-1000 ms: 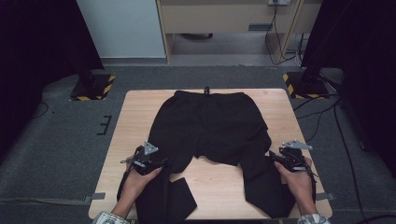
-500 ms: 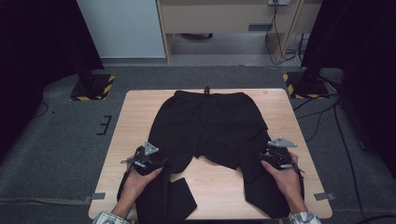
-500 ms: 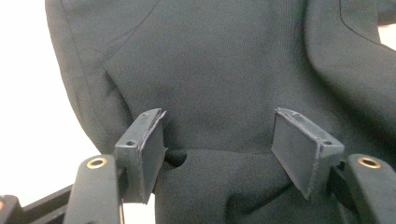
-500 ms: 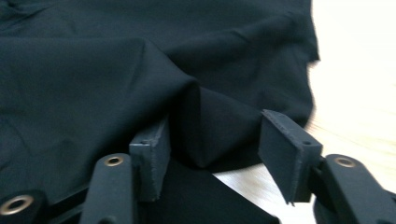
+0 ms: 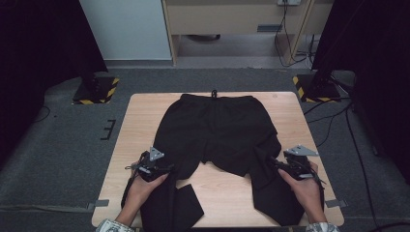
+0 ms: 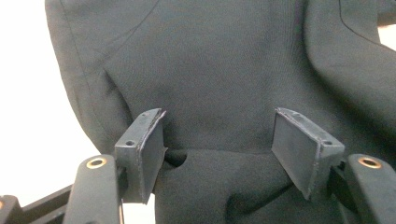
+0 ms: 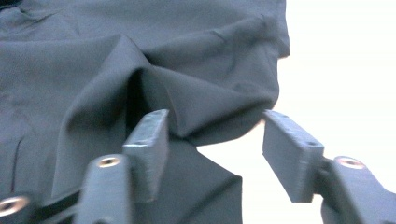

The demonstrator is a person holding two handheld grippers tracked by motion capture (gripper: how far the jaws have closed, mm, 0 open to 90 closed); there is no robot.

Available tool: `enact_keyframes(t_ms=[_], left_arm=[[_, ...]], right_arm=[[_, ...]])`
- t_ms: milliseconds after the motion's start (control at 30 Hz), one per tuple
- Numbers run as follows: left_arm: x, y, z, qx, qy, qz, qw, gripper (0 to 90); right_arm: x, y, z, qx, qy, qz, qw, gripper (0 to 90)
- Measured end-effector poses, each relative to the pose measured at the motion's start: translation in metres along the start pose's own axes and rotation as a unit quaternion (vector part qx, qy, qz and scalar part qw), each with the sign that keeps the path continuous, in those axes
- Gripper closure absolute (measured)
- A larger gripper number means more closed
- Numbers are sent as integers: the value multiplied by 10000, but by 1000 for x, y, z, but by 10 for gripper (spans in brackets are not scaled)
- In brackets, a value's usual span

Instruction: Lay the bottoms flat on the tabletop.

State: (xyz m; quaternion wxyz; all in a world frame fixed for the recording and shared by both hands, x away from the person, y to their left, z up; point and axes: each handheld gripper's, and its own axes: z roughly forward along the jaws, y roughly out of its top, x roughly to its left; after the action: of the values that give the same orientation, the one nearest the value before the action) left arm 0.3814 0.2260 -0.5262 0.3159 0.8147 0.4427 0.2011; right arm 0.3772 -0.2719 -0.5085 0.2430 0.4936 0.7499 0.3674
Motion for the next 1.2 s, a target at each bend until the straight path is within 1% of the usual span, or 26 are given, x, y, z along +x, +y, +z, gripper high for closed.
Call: enact_keyframes(t_ms=[67, 100, 133, 200, 233, 300, 333, 400, 433, 500, 533, 633, 667, 700, 733, 767, 800, 833, 900, 967, 1000, 1033, 1067, 1133, 1167, 1200], left_arm=[[0, 0, 0, 9, 7, 23, 10000, 332], [-1, 0, 0, 2, 9, 21, 10000, 332], [-1, 0, 0, 1, 10, 29, 10000, 332], [0, 0, 0, -3, 3, 15, 10000, 331], [0, 0, 0, 9, -3, 20, 10000, 331], [0, 0, 0, 6, -7, 20, 10000, 331], [0, 0, 0, -2, -12, 18, 10000, 330], [0, -1, 0, -17, -16, 1, 10000, 330], [0, -1, 0, -17, -16, 1, 10000, 330], [0, -2, -1, -5, -22, 3, 10000, 330], [0, -2, -1, -5, -28, 7, 10000, 330], [0, -2, -1, -2, -36, -16, 10000, 327], [0, -1, -1, 0, -33, -15, 10000, 327], [0, -1, -1, 0, -33, -15, 10000, 327], [0, -1, -1, -3, -24, -8, 10000, 327], [0, -1, -1, -3, -24, -8, 10000, 327], [0, -1, -1, -6, -28, -12, 10000, 327], [0, -1, -1, -9, -33, -17, 10000, 326], [0, -1, 0, -17, -36, -34, 10000, 324], [0, -1, 0, -16, -37, -22, 10000, 324], [0, -1, 0, -13, -35, -5, 10000, 324], [0, -1, 0, -13, -35, -5, 10000, 324], [0, -1, 0, -19, -44, -16, 10000, 324], [0, -1, 0, -19, -37, 0, 10000, 324], [0, -1, 0, -19, -37, 5, 10000, 324], [0, -1, 0, -19, -37, 5, 10000, 324]], right_arm=[[-1, -7, -3, 125, 79, -18, 9999, 538], [0, -9, -2, 248, 185, -91, 9995, 587], [-1, -11, 0, 290, 262, -222, 9990, 601], [-2, -12, 6, 350, 298, -231, 9987, 603], [-2, -13, 8, 379, 282, -248, 9986, 602], [0, -16, 11, 526, 240, -268, 9980, 604], [1, -17, 11, 495, 239, -329, 9979, 602], [3, -19, 6, 585, 218, -330, 9975, 602], [3, -19, 6, 585, 218, -330, 9975, 602], [4, -24, -1, 598, 229, -311, 9975, 604], [7, -31, -12, 653, 247, -268, 9972, 604], [11, -38, -26, 813, 307, -388, 9955, 598], [12, -40, -30, 841, 342, -377, 9952, 581], [12, -40, -30, 841, 342, -377, 9952, 581], [8, -42, -38, 769, 336, -278, 9961, 564], [6, -42, -39, 687, 274, -204, 9970, 564], [1, -40, -40, 594, 181, -59, 9981, 567], [-4, -39, -38, 516, 105, 18, 9986, 571], [-12, -36, -29, 459, 41, 202, 9987, 568], [-14, -35, -25, 449, 46, 241, 9987, 560], [-15, -32, -15, 438, 55, 335, 9985, 541], [-15, -32, -15, 438, 55, 335, 9985, 541], [-15, -29, -6, 454, 6, 314, 9985, 514], [-14, -26, -1, 411, 2, 320, 9986, 504], [-14, -24, 2, 407, -30, 244, 9989, 494], [-14, -24, 2, 407, -30, 244, 9989, 494]])
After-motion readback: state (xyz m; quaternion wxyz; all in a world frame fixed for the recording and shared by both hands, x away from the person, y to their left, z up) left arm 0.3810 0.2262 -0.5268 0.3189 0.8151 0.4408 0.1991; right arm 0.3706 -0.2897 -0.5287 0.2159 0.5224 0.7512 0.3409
